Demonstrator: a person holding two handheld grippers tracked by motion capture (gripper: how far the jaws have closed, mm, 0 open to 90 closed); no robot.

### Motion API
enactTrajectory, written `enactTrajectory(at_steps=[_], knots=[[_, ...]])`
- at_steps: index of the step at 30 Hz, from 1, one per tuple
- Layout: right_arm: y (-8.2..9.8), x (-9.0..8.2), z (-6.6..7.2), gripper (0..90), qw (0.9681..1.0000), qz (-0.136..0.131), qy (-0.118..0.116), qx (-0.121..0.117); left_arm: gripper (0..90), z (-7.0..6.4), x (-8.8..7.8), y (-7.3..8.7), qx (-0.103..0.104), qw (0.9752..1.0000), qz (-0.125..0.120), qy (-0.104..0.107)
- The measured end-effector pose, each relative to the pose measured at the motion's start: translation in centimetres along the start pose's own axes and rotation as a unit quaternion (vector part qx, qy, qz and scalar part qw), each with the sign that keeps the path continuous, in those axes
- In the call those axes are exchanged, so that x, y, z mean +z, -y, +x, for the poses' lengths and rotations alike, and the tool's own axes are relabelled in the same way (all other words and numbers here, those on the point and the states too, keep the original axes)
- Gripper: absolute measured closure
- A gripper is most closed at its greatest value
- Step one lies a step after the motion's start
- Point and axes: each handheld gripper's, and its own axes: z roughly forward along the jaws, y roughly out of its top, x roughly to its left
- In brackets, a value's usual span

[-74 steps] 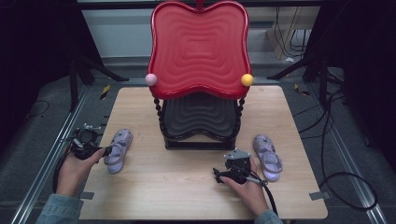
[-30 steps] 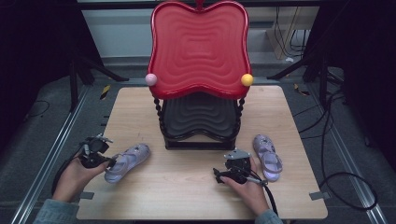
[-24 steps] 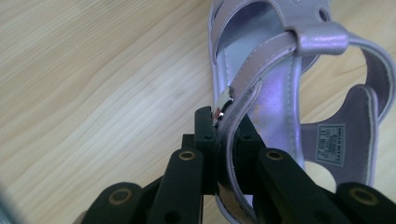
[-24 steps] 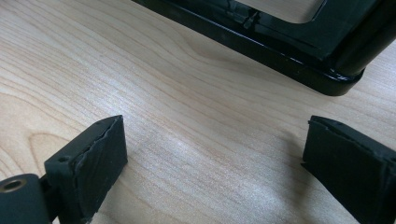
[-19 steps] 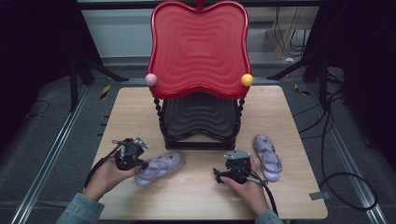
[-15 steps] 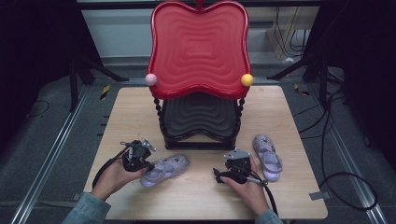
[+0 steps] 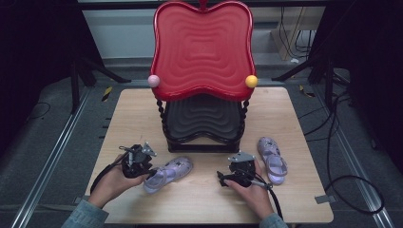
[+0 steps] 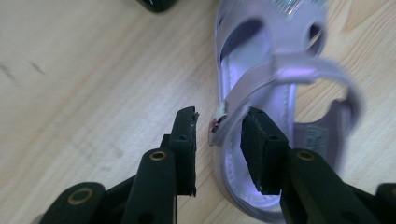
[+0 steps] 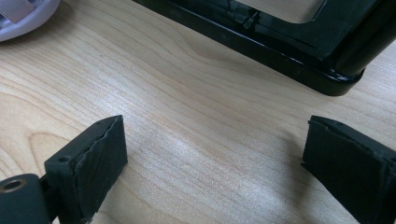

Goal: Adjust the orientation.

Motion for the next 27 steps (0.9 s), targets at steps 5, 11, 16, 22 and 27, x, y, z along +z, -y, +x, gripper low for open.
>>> enactTrajectory(at_steps=[5, 11, 16, 22, 27], knots=[[0.0, 0.0, 0.0, 6.6, 1.0, 0.0, 0.0, 0.0, 64.5, -1.2, -2.6, -0.3, 0.011, 0.9996, -0.017, -0.017], [0.0, 0.0, 0.0, 6.6, 1.0, 0.0, 0.0, 0.0, 65.0, -3.2, -3.2, -0.4, 0.042, 0.9991, -0.005, -0.002], [0.0, 0.0, 0.0, 6.6, 1.0, 0.0, 0.0, 0.0, 60.2, -4.3, -2.4, -0.7, 0.061, 0.9979, 0.018, 0.003], [0.0, 0.0, 0.0, 6.6, 1.0, 0.0, 0.0, 0.0, 59.9, -4.8, -0.3, -0.8, 0.068, 0.9964, 0.048, 0.016], [0.0, 0.0, 0.0, 6.6, 1.0, 0.0, 0.0, 0.0, 64.5, -5.0, 1.2, -0.7, 0.067, 0.9954, 0.064, 0.024]])
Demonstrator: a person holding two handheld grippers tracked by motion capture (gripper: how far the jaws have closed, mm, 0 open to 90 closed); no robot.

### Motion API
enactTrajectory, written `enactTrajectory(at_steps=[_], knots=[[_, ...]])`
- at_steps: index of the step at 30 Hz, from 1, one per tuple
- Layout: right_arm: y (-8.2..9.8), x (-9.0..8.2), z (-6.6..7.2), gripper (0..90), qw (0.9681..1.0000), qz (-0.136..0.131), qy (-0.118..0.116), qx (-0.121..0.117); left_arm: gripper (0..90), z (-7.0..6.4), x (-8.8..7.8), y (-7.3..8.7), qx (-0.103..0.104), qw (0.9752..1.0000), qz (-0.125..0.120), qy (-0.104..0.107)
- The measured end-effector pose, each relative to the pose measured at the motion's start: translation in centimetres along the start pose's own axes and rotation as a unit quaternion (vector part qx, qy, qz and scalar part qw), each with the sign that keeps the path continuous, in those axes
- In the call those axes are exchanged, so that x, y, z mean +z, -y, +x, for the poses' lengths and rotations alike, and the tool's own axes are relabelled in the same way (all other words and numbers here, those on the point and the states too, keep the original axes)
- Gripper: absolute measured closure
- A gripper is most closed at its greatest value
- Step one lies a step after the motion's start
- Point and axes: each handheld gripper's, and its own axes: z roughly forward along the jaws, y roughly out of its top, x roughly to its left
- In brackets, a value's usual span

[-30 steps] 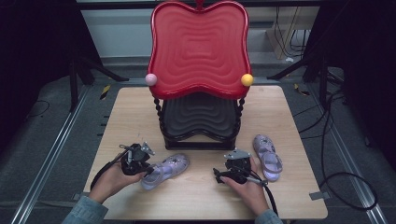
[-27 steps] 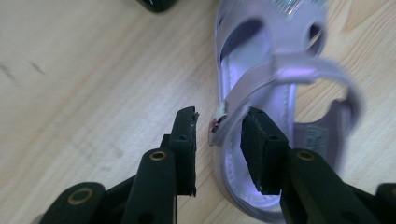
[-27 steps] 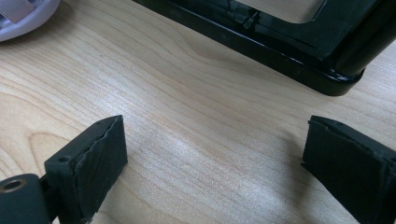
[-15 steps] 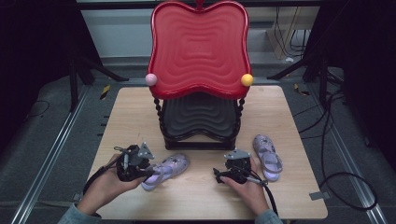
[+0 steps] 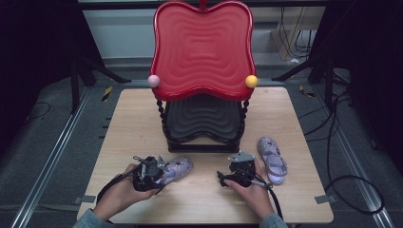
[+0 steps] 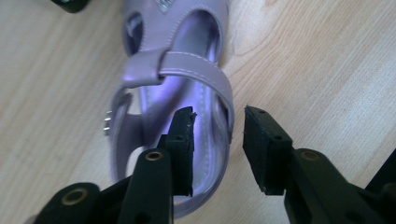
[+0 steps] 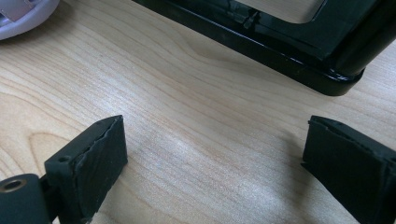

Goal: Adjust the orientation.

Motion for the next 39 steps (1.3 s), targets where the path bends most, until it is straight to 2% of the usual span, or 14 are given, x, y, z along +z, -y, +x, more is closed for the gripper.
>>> enactTrajectory(at_steps=[4, 11, 12, 20, 24, 26, 27, 28, 30, 32, 37, 38, 39], knots=[[0.0, 0.0, 0.0, 6.6, 1.0, 0.0, 0.0, 0.0, 70.2, -0.1, 0.6, 0.0, 0.0, 0.9999, 0.013, -0.004], [0.0, 0.0, 0.0, 6.6, 1.0, 0.0, 0.0, 0.0, 81.0, 0.1, 1.0, 0.0, -0.005, 0.9998, 0.018, 0.004], [0.0, 0.0, 0.0, 6.6, 1.0, 0.0, 0.0, 0.0, 82.1, 0.2, 1.1, 0.0, -0.006, 0.9998, 0.018, 0.011], [0.0, 0.0, 0.0, 6.6, 1.0, 0.0, 0.0, 0.0, 85.7, 0.3, 1.1, -0.1, -0.006, 0.9995, 0.022, 0.02], [0.0, 0.0, 0.0, 6.6, 1.0, 0.0, 0.0, 0.0, 86.1, 1.1, 0.7, 0.2, -0.024, 0.9987, -0.001, 0.045], [0.0, 0.0, 0.0, 6.6, 1.0, 0.0, 0.0, 0.0, 86.2, 1.5, 0.3, 0.3, -0.035, 0.9974, -0.015, 0.061], [0.0, 0.0, 0.0, 6.6, 1.0, 0.0, 0.0, 0.0, 86.1, 1.5, 0.3, 0.3, -0.035, 0.9974, -0.015, 0.061], [0.0, 0.0, 0.0, 6.6, 1.0, 0.0, 0.0, 0.0, 86.2, 1.8, 0.0, 0.6, -0.048, 0.9948, -0.033, 0.083], [0.0, 0.0, 0.0, 6.6, 1.0, 0.0, 0.0, 0.0, 86.2, 2.0, -0.3, 0.9, -0.052, 0.9921, -0.048, 0.104], [0.0, 0.0, 0.0, 6.6, 1.0, 0.0, 0.0, 0.0, 86.2, 2.1, -0.5, 1.2, -0.056, 0.9895, -0.062, 0.118], [0.0, 0.0, 0.0, 6.6, 1.0, 0.0, 0.0, 0.0, 86.2, 2.1, -1.0, 1.6, -0.071, 0.9806, -0.109, 0.147], [0.0, 0.0, 0.0, 6.6, 1.0, 0.0, 0.0, 0.0, 86.1, 2.1, -1.0, 1.6, -0.071, 0.9806, -0.109, 0.147], [0.0, 0.0, 0.0, 6.6, 1.0, 0.0, 0.0, 0.0, 86.1, 1.9, -1.2, 1.5, -0.075, 0.9772, -0.128, 0.152]])
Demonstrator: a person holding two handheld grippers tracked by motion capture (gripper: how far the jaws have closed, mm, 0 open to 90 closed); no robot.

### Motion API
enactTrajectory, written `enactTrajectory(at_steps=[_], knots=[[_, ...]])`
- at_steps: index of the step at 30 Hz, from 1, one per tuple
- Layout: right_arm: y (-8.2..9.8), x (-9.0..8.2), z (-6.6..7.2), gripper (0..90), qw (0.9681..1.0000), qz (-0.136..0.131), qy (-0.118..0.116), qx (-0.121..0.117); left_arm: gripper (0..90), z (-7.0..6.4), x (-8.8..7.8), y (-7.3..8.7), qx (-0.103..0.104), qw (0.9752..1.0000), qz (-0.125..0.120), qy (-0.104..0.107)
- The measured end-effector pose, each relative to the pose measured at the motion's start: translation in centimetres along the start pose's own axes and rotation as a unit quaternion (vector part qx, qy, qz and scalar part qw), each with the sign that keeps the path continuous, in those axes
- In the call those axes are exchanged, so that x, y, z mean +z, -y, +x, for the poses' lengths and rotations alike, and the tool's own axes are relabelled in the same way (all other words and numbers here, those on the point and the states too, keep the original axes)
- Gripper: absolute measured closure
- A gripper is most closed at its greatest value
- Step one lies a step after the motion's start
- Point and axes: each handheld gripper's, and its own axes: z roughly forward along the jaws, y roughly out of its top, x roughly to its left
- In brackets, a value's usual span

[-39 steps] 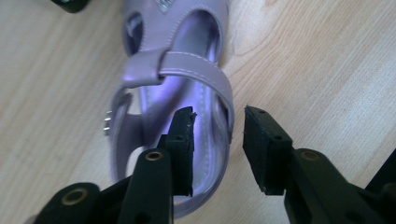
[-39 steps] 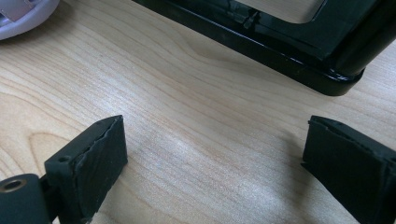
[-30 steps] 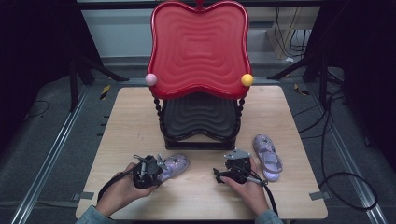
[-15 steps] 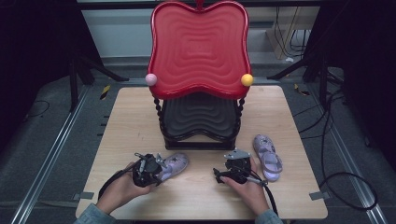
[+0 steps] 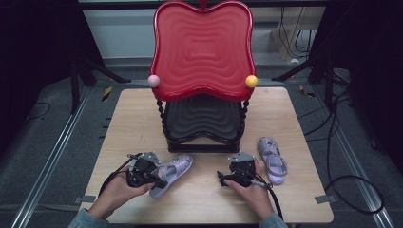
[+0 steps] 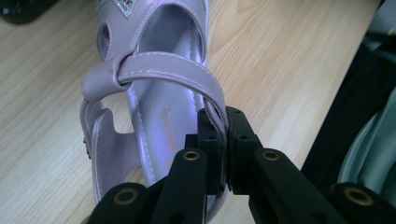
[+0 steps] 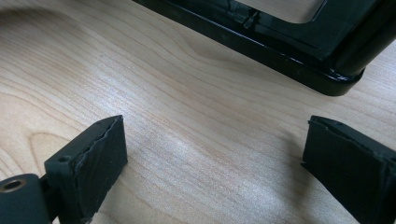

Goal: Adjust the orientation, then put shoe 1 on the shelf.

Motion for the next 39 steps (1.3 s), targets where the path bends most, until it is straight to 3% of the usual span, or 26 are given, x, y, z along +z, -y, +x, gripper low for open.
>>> enactTrajectory(at_steps=[4, 10, 19, 29, 39], knots=[[0.0, 0.0, 0.0, 6.6, 1.0, 0.0, 0.0, 0.0, 86.1, -0.5, -0.2, -0.4, -0.002, 0.9996, -0.027, 0.007], [0.0, 0.0, 0.0, 6.6, 1.0, 0.0, 0.001, 0.001, 86.0, -1.3, -0.5, -1.9, -0.006, 0.9966, -0.082, 0.01], [0.0, 0.0, 0.0, 6.6, 1.0, 0.0, 0.001, 0.0, 86.0, -2.0, -0.8, -3.5, -0.005, 0.9949, -0.101, 0.009], [0.0, 0.0, 0.0, 6.6, 1.0, 0.001, 0.002, 0.0, 85.9, -2.3, -1.1, -4.2, -0.006, 0.9936, -0.112, 0.009], [0.0, 0.0, 0.0, 6.6, 1.0, 0.0, 0.002, 0.0, 86.0, -2.8, -2.2, -5.7, -0.014, 0.9894, -0.145, 0.002]])
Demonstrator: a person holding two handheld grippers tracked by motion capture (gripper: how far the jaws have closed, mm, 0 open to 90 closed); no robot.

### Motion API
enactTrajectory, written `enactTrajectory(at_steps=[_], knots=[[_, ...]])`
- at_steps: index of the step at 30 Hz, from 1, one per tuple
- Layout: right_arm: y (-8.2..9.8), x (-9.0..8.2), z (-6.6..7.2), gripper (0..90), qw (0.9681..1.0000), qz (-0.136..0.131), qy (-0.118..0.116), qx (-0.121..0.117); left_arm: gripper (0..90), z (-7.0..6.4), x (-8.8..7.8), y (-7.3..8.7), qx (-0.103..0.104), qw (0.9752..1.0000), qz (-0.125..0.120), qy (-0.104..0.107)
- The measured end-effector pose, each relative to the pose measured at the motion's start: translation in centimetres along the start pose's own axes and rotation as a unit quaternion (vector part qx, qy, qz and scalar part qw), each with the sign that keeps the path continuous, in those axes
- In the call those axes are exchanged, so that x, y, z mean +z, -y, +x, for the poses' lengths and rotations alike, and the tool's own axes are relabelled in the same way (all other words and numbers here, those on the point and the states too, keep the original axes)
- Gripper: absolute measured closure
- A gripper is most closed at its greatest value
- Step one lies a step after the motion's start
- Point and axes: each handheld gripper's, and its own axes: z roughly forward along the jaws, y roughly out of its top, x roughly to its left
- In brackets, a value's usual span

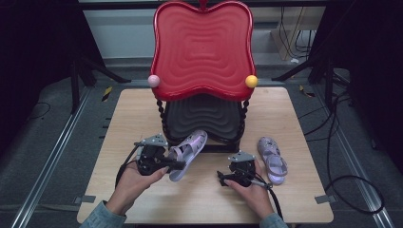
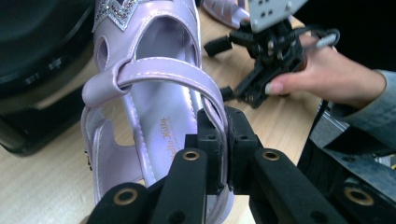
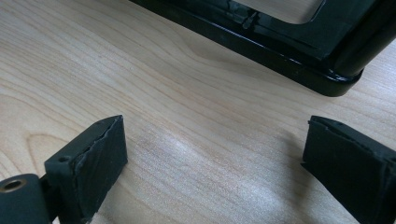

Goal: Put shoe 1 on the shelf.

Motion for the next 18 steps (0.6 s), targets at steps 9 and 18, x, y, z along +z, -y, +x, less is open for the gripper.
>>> enactTrajectory(at_steps=[9, 18], knots=[[0.0, 0.0, 0.0, 6.6, 1.0, -0.001, 0.001, -0.002, 86.0, -0.4, 0.2, -2.5, -0.007, 0.9986, -0.051, -0.015], [0.0, 0.0, 0.0, 6.6, 1.0, 0.0, 0.001, -0.002, 86.0, -0.4, 2.3, -4.4, -0.011, 0.99, -0.125, -0.066]])
